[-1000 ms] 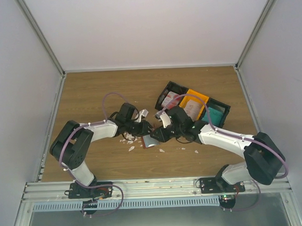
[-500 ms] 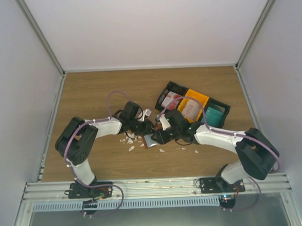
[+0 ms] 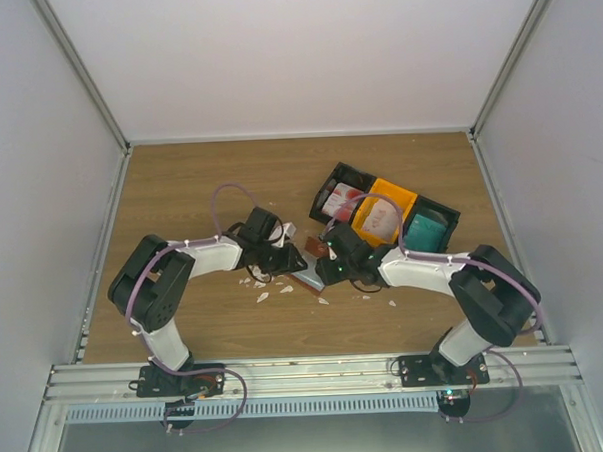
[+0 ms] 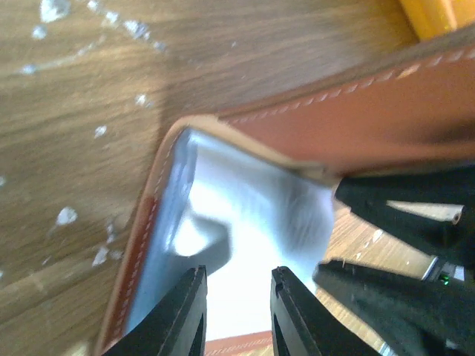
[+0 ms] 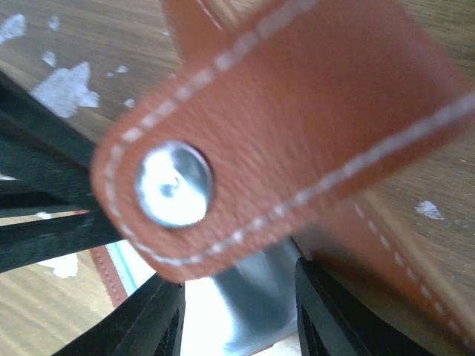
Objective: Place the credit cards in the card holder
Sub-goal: Open the card holder at the center of the board.
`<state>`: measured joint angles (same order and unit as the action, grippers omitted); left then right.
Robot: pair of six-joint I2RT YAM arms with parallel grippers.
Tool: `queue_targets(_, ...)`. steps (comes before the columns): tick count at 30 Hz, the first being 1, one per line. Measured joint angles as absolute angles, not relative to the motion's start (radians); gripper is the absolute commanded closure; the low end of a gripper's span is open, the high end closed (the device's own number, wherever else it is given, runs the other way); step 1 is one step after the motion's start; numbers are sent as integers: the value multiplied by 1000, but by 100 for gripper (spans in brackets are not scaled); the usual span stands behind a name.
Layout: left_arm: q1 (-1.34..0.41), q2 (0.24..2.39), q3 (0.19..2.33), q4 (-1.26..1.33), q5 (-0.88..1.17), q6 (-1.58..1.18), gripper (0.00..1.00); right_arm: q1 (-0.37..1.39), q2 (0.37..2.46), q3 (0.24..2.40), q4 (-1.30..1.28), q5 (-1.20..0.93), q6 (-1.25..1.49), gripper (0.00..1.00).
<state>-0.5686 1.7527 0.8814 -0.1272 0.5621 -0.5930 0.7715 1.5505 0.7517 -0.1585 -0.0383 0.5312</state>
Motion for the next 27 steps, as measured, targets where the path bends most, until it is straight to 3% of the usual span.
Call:
queue_targets(7, -567, 1718, 834, -143, 532, -574, 73, 772, 1607, 771, -169, 22, 513, 48)
queue_targets(27, -560, 1692, 800, -147, 516, -556, 73, 736, 1646, 921, -186, 41, 434, 48)
